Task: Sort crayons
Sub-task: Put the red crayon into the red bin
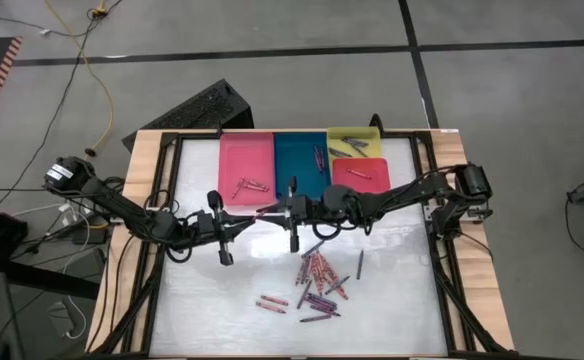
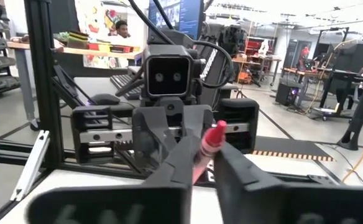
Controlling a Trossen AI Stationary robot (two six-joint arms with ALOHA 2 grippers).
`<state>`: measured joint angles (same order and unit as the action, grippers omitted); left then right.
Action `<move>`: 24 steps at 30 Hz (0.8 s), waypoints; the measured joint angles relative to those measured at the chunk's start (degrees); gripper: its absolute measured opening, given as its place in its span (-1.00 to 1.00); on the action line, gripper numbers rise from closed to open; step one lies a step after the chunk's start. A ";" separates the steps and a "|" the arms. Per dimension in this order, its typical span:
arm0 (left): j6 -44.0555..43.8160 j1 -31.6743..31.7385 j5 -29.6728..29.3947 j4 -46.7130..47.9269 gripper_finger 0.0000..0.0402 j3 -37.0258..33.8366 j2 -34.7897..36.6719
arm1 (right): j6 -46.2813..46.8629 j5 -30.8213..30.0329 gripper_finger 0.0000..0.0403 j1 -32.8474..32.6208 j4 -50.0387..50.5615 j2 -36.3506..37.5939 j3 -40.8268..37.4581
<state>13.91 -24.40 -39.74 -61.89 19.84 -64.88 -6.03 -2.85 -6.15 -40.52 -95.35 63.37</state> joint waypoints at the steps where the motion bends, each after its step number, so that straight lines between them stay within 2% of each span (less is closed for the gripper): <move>1: 0.00 0.00 -0.05 0.00 -0.98 0.00 0.00 | 0.12 0.00 -0.85 0.02 0.04 0.00 0.00; 3: 0.02 -0.01 0.02 0.06 -0.98 0.00 0.00 | 0.21 0.02 -0.95 0.00 0.12 0.00 0.00; 9: -0.72 0.02 -0.36 1.99 -0.93 0.00 0.02 | 1.54 -1.88 -0.97 -0.02 0.84 0.00 0.00; 19: -5.16 -0.42 -11.06 9.18 -0.31 0.02 0.02 | 1.06 -11.90 -0.98 1.18 14.90 5.28 0.00; 21: -7.16 -0.42 -11.79 11.14 -0.20 0.02 0.02 | 1.11 -15.93 -0.98 1.40 20.57 7.31 0.00; 24: -10.73 -0.42 -11.95 14.53 -0.10 0.02 0.02 | 2.82 -26.69 -0.99 1.89 32.64 10.44 0.00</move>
<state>3.18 -24.82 -51.69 -47.36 19.86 -64.86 -3.22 -29.54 -4.26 -7.89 -84.91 63.37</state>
